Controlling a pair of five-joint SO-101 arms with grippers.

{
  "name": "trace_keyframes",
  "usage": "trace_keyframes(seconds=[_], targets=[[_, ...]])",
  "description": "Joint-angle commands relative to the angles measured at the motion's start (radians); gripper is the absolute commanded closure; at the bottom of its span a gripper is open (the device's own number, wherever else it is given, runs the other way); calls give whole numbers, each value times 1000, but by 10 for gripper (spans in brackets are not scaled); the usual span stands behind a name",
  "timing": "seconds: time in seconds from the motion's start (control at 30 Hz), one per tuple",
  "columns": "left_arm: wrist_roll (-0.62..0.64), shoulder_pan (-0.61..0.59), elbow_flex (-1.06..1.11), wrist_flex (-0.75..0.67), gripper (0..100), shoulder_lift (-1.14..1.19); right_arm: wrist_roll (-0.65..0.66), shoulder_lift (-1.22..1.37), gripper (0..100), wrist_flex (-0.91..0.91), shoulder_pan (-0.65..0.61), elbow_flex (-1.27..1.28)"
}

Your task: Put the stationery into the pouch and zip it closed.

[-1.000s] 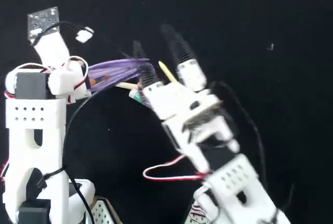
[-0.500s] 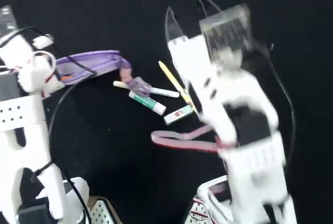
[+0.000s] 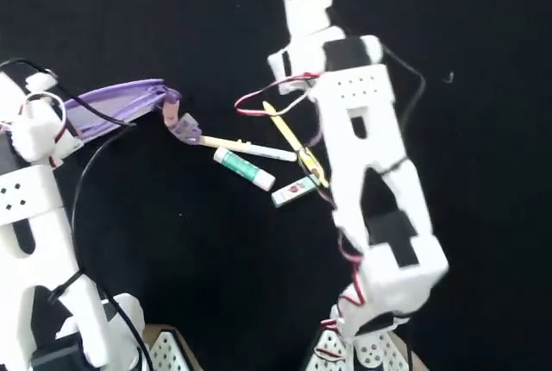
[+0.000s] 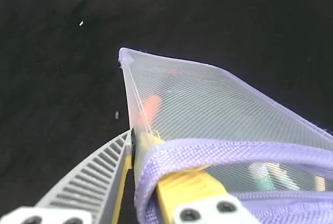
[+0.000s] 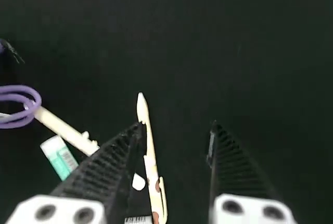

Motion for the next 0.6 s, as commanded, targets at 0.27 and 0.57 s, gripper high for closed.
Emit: trace_keyframes(seconds=[0.27,0.57], targets=[[5,24,45,-38,970,6,71,312,818,-120,-41,-111],[5,24,70,-44,970,-2,146,486,818,-43,-71,-274]])
